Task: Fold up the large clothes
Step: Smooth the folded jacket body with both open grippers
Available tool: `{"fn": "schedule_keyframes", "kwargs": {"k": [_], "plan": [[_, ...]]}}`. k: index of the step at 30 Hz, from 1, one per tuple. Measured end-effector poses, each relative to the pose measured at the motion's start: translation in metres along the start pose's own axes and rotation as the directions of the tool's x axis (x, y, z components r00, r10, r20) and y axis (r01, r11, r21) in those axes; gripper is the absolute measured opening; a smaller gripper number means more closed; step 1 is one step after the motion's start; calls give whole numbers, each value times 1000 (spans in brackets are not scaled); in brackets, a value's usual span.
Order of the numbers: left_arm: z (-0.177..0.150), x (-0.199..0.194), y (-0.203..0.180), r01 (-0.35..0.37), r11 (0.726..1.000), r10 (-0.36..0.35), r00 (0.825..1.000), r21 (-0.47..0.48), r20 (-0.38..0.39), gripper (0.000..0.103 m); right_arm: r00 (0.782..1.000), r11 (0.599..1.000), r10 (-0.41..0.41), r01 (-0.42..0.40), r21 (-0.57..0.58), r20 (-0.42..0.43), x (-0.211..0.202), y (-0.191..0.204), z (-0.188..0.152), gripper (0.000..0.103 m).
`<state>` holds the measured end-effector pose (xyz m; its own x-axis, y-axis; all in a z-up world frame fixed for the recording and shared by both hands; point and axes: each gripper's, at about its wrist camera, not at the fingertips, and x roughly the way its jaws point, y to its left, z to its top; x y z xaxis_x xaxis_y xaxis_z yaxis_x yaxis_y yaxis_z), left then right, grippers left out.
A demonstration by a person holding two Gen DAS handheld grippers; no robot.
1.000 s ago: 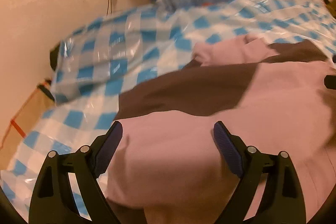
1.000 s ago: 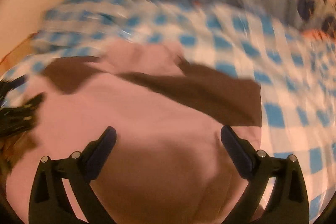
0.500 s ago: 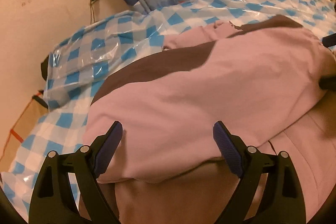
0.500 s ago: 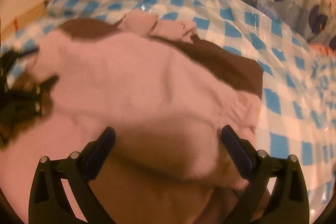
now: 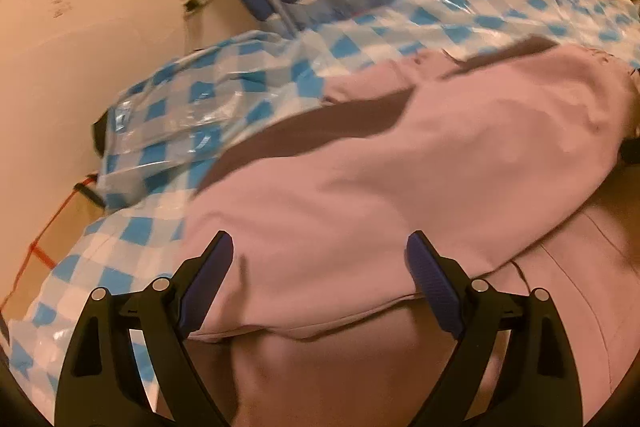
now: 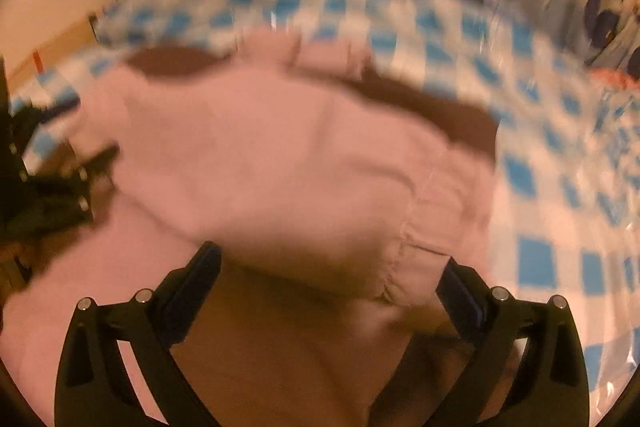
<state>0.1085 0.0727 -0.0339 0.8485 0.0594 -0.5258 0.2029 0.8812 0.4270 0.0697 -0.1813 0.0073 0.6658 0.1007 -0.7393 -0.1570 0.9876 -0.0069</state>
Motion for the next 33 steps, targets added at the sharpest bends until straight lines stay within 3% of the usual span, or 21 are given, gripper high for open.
{"fn": "schedule_keyframes", "kwargs": {"k": [1,3,4,6,8,10,12,13,15,18,20,21,23,28,30,32,33], "plan": [[0,-1,9,-3,999,3,1000,-33,-1,85,1000,1000,-11,11,3,7,2,1,5,97],[-2,4,28,-6,995,2,1000,-103,-31,85,996,999,-46,47,6,-74,28,-2,9,97],[-5,10,40,-8,989,-1,998,-144,-61,85,981,999,-24,29,28,-190,59,-9,1,98],[-14,25,58,45,970,-75,990,-237,-120,85,975,996,37,-20,81,-219,81,-23,-6,98],[-28,45,70,106,937,-176,966,-333,-189,85,967,998,16,-1,60,-255,74,-17,-4,97],[-30,42,71,105,936,-174,968,-335,-181,85,967,996,44,-24,81,-252,59,-15,3,97],[-26,29,74,111,937,-168,975,-331,-148,85,989,993,67,-54,101,-131,31,-17,16,97],[-26,22,76,100,939,-150,980,-330,-129,85,998,993,42,-36,109,-50,15,-22,30,97],[-24,9,80,66,944,-102,990,-325,-96,85,1000,991,24,-23,135,-1,14,-32,50,97],[-24,13,83,-7,952,-30,993,-307,-116,85,998,991,-55,56,118,-10,40,-35,80,97],[-30,26,78,2,959,-54,983,-284,-173,85,984,989,-119,129,73,-137,91,-41,76,97],[-35,34,73,10,963,-64,979,-268,-195,85,972,993,-76,94,74,-220,122,-45,63,98],[-39,37,64,-6,973,-42,978,-231,-203,85,981,991,-57,78,108,-184,120,-52,44,98],[-35,24,61,-17,979,-19,984,-202,-174,85,972,992,-80,100,81,-223,109,-56,55,97],[-32,11,59,-27,982,1,991,-189,-134,85,982,990,-124,132,51,-139,84,-46,68,97],[-26,-2,53,-27,985,12,996,-170,-89,85,994,994,-101,102,25,-35,59,-29,87,97],[-23,-5,49,-18,987,6,997,-161,-74,85,997,997,-78,79,16,-22,58,-22,95,97]]}}
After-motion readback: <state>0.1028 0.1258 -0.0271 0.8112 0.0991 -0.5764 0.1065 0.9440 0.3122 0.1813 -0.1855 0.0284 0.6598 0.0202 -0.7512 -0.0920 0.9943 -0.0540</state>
